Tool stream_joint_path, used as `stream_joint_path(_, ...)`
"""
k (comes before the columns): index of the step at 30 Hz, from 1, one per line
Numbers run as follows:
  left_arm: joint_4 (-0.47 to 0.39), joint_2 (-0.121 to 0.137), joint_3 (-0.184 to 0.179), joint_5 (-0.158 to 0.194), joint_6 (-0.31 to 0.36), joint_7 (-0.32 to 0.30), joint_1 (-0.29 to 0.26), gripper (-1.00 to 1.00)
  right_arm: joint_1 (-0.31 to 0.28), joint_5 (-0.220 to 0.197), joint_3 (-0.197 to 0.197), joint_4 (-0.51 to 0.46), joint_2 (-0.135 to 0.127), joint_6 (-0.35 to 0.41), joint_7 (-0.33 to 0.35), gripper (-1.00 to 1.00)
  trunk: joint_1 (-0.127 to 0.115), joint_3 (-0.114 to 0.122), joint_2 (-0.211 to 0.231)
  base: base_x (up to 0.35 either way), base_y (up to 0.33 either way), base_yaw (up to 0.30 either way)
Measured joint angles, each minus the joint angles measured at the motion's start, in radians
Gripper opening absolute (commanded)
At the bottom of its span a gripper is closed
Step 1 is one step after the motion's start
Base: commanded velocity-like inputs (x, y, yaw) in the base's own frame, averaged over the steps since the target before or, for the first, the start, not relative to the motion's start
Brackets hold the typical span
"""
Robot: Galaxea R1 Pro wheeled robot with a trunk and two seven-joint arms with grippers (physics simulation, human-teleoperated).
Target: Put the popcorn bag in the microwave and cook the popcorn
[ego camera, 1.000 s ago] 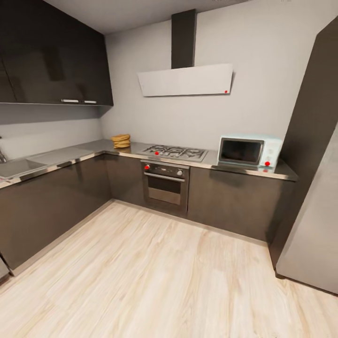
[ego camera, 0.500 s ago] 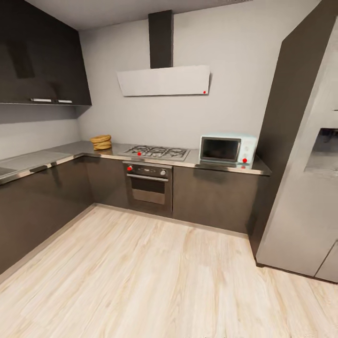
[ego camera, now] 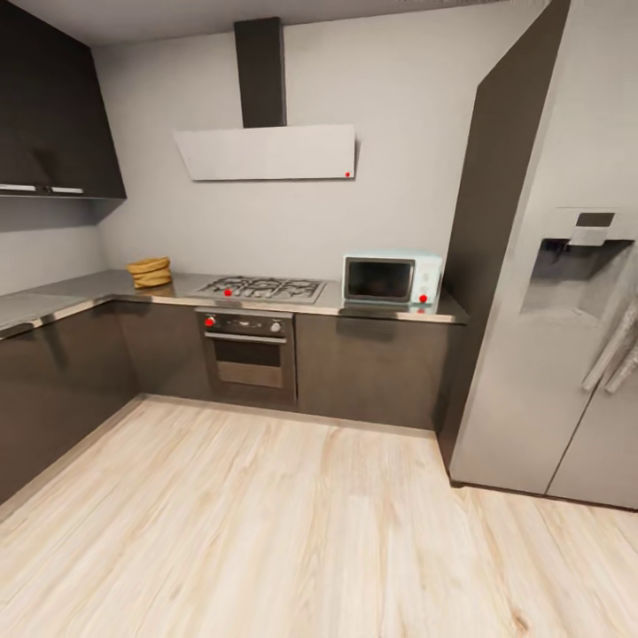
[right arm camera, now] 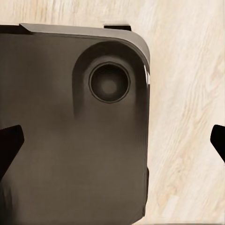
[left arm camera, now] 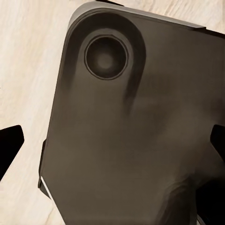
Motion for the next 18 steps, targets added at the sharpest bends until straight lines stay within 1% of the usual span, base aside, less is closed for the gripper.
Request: stream_joint_path(18, 0.0, -0.001, 0.0, 0.0, 0.0, -0.001, 0.0, 1.0, 0.0, 0.0, -0.003, 0.0, 0.0, 0.0, -0.001, 1.0, 0.0, 0.0, 0.0, 0.0, 0.0, -0.25)
